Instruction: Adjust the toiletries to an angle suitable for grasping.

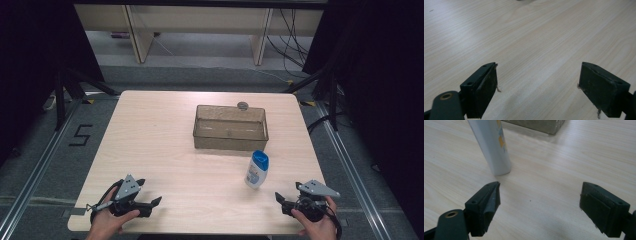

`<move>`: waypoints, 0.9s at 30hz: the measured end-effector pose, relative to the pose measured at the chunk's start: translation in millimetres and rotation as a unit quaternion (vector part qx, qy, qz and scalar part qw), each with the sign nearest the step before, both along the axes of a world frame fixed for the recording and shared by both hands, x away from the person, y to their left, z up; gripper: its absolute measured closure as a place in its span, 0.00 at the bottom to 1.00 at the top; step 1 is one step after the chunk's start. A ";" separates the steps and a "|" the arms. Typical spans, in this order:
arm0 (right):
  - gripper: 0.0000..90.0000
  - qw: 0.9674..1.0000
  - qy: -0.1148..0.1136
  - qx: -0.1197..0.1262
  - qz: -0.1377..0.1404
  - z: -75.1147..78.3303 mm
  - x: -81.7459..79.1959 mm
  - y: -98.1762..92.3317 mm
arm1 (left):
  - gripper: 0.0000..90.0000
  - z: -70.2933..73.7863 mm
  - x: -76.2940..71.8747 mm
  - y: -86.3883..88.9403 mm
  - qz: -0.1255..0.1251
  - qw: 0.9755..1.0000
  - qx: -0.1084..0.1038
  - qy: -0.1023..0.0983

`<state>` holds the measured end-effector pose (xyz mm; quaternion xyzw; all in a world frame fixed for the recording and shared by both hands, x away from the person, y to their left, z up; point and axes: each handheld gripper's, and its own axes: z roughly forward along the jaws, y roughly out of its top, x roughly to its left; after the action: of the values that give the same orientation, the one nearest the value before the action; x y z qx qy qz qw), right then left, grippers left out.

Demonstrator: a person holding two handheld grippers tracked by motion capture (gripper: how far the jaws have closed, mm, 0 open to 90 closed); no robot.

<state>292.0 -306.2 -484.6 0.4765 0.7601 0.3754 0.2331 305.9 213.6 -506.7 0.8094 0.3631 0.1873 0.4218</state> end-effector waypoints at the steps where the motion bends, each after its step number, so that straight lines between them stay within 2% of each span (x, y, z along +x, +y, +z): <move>1: 0.20 1.000 0.000 0.000 0.000 0.0 0.0 0.0 | 0.17 0.0 0.0 0.0 0.000 1.000 0.000 0.000; 3: 0.19 1.000 0.005 0.006 0.000 0.1 -0.5 1.8 | 0.17 0.0 -0.7 -0.7 0.001 1.000 -0.007 0.002; 7: 0.19 1.000 -0.009 0.009 0.007 0.3 0.0 2.9 | 0.17 0.1 0.6 0.6 -0.008 1.000 0.011 0.003; 8: 0.19 1.000 -0.012 0.007 0.008 1.5 -0.2 2.5 | 0.17 -0.3 0.4 -0.1 -0.006 1.000 0.004 0.003; 11: 0.19 1.000 -0.015 0.023 0.008 1.9 -0.6 4.0 | 0.17 -0.4 0.2 -0.2 -0.006 1.000 0.001 0.004; 12: 0.19 0.999 -0.014 0.029 0.007 2.3 -1.2 5.0 | 0.17 0.0 0.2 1.0 -0.007 1.000 0.011 0.005; 13: 0.19 0.999 -0.022 0.020 0.012 2.8 -0.6 4.5 | 0.17 -0.7 0.3 -0.2 -0.004 1.000 0.001 0.005; 15: 0.18 0.999 -0.030 0.025 0.016 3.2 -0.5 5.8 | 0.17 -0.2 0.5 0.4 -0.006 1.000 0.006 0.003; 21: 0.18 0.999 -0.037 0.028 0.017 5.3 -1.1 6.4 | 0.17 -0.5 0.3 -0.3 -0.006 1.000 0.001 0.004; 24: 0.18 0.998 -0.045 0.038 0.017 6.0 -0.9 6.9 | 0.17 -0.6 0.3 -0.5 -0.005 1.000 0.001 0.005; 27: 0.18 0.998 -0.044 0.040 0.027 5.9 0.7 9.9 | 0.17 -1.1 -0.1 -1.3 -0.003 1.000 -0.002 0.005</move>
<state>292.7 -296.3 -478.7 0.4479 0.7459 0.4320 0.2373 305.9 212.4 -507.7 0.8105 0.3632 0.1813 0.4222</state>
